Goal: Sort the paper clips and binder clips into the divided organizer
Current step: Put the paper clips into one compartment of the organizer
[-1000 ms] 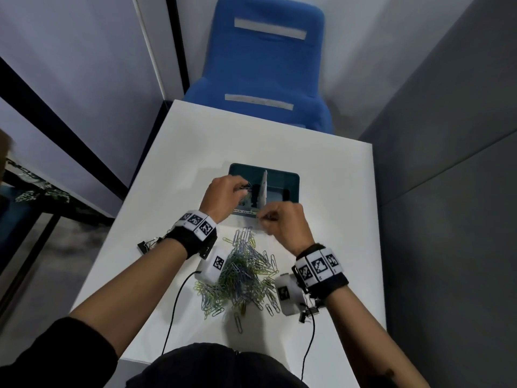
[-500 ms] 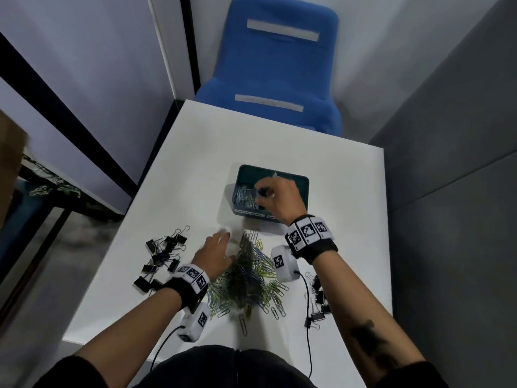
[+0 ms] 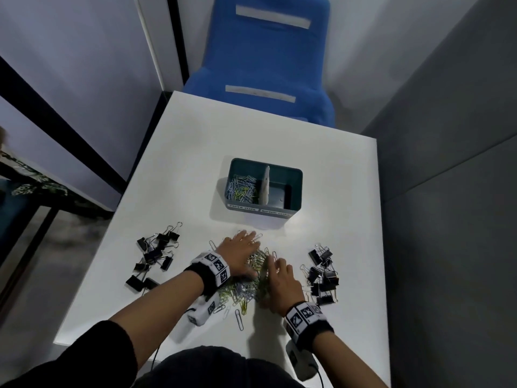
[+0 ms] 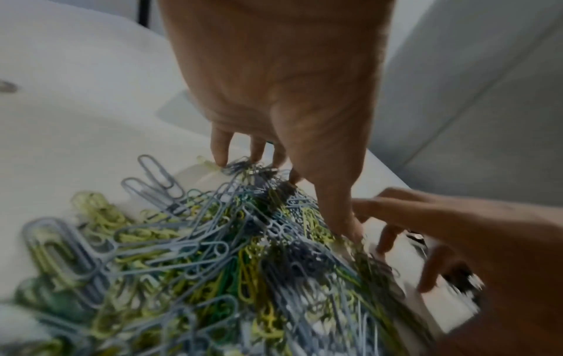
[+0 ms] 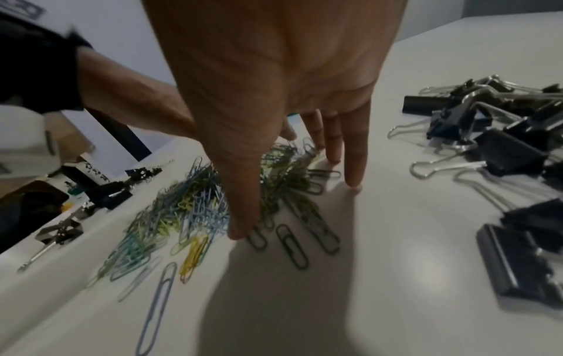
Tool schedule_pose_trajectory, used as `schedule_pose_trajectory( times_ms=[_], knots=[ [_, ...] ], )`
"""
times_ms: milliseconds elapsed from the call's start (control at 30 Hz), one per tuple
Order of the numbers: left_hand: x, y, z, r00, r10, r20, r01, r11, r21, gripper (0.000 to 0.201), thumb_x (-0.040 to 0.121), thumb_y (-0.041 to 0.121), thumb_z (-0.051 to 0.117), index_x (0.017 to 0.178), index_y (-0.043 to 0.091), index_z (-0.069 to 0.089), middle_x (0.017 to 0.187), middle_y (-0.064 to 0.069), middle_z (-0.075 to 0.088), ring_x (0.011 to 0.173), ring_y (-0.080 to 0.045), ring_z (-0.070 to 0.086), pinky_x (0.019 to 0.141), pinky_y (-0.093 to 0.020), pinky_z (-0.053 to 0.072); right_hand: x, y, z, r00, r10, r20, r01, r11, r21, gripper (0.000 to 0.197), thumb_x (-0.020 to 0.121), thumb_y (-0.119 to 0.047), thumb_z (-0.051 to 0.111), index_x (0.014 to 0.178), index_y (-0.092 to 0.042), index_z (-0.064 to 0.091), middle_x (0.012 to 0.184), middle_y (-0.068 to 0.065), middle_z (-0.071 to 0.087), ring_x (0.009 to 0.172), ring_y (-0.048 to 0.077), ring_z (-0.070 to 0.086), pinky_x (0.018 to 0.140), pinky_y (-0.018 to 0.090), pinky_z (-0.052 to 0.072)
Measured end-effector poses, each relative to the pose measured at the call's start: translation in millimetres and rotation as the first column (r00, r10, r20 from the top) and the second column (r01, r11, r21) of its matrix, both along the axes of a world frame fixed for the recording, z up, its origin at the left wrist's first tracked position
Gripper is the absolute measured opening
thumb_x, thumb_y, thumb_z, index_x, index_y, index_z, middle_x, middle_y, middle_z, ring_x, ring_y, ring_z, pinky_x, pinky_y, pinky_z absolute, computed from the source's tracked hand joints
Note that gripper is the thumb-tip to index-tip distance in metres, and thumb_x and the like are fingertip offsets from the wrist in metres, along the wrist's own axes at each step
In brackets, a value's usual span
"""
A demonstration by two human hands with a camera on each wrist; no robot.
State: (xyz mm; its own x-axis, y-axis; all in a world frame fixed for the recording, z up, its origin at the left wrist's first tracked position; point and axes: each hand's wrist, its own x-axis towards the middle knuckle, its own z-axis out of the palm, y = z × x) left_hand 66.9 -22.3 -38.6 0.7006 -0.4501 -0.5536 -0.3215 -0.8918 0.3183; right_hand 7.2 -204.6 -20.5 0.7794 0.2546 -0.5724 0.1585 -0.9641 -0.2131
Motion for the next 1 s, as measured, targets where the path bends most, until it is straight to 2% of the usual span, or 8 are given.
schedule_pose_trajectory(
  times_ms=[100,167,300,400,533,700,800,1000],
  knots=[
    [-14,5,-2,0.991,-0.135,0.008,0.134,0.988,0.071,0.112,0.067,0.052,0.079,0.151,0.024,0.010,0.161,-0.006,-0.002,0.147,-0.030,0.003,0.108,-0.052,0.033,5,8,-1,0.996,-0.086,0.023,0.084,0.995,0.062,0.098,0.070,-0.030,0.079,0.144,-0.019,0.016,0.131,0.009,0.030,0.114,0.029,0.038,0.077,0.038,0.052],
    [-21,7,-1,0.988,-0.144,0.061,0.141,0.989,0.049,0.109,0.067,0.045,0.081,0.150,0.027,0.012,0.159,-0.010,0.008,0.144,-0.032,0.013,0.103,-0.049,0.040,11,13,-5,0.994,-0.091,0.057,0.086,0.993,0.085,0.091,0.067,-0.032,0.081,0.138,-0.023,0.024,0.124,0.008,0.033,0.109,0.028,0.040,0.070,0.038,0.052],
    [-27,10,3,0.982,-0.053,0.181,0.067,0.995,-0.069,0.084,0.074,0.026,0.077,0.144,0.024,0.031,0.135,-0.010,0.042,0.121,-0.029,0.039,0.080,-0.041,0.052,25,20,-13,0.994,-0.077,0.080,0.070,0.994,0.089,0.062,0.078,-0.022,0.073,0.129,-0.025,0.038,0.118,0.006,0.036,0.107,0.028,0.045,0.067,0.038,0.052],
    [-28,9,8,0.972,0.009,0.237,0.020,0.993,-0.119,0.057,0.076,0.011,0.074,0.127,0.016,0.050,0.116,-0.009,0.053,0.107,-0.029,0.047,0.068,-0.041,0.053,30,19,-12,0.991,-0.112,0.071,0.104,0.988,0.111,0.051,0.080,-0.019,0.070,0.123,-0.024,0.043,0.114,0.007,0.040,0.101,0.029,0.049,0.069,0.039,0.052],
    [-27,5,18,0.970,0.101,0.219,-0.064,0.983,-0.170,0.026,0.083,0.007,0.063,0.108,0.012,0.056,0.102,-0.008,0.055,0.095,-0.026,0.050,0.069,-0.042,0.049,35,13,-9,0.992,-0.121,0.035,0.112,0.977,0.184,0.039,0.078,-0.012,0.066,0.114,-0.018,0.052,0.104,0.010,0.049,0.088,0.033,0.057,0.072,0.040,0.051],
    [-24,7,29,0.949,0.258,0.183,-0.198,0.937,-0.289,0.004,0.086,0.013,0.063,0.089,0.014,0.060,0.088,-0.002,0.062,0.082,-0.020,0.054,0.069,-0.034,0.045,48,5,-3,0.996,-0.061,0.060,0.048,0.980,0.194,0.025,0.085,-0.007,0.058,0.106,-0.017,0.067,0.097,0.013,0.064,0.091,0.032,0.061,0.072,0.029,0.042],
    [-21,8,40,0.929,0.326,0.177,-0.247,0.899,-0.361,0.003,0.088,0.016,0.063,0.086,0.013,0.065,0.083,-0.001,0.066,0.078,-0.018,0.057,0.068,-0.033,0.047,51,1,1,0.996,-0.039,0.077,0.024,0.982,0.185,0.022,0.084,-0.007,0.060,0.101,-0.016,0.070,0.094,0.012,0.069,0.089,0.031,0.062,0.066,0.026,0.035],
    [-12,11,68,0.860,0.508,0.059,-0.414,0.759,-0.503,0.007,0.086,0.020,0.068,0.091,0.017,0.072,0.084,0.005,0.071,0.074,-0.007,0.063,0.069,-0.025,0.050,51,0,10,0.994,-0.041,0.102,0.019,0.978,0.207,0.016,0.079,-0.011,0.062,0.090,-0.018,0.072,0.085,0.010,0.071,0.080,0.032,0.062,0.064,0.031,0.045]
  ],
)
